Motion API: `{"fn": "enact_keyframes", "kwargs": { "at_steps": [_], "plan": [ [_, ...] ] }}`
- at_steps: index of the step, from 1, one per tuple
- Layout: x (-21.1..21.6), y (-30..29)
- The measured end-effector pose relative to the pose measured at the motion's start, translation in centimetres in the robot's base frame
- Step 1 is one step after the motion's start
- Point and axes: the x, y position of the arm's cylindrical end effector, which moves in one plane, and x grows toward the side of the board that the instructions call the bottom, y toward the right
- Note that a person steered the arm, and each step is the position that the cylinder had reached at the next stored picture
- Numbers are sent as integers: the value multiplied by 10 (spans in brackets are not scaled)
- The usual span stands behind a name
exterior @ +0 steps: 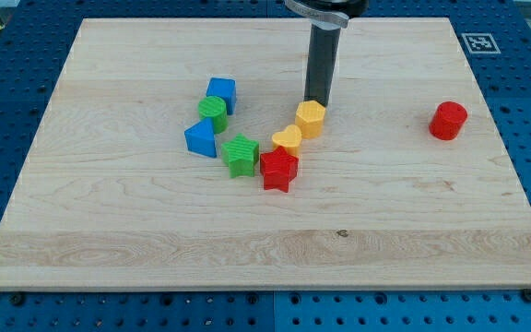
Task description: Slide the red circle above yellow hexagon
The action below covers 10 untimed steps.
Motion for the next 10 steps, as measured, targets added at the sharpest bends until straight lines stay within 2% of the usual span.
{"fn": "enact_keyframes", "kwargs": {
  "at_steps": [2, 3, 4, 5, 6, 8, 9, 10],
  "plan": [
    [5, 0],
    [-5, 25],
    [-20, 57],
    [-53, 89],
    [-56, 155],
    [0, 246],
    [33, 262],
    [52, 245]
  ]
}}
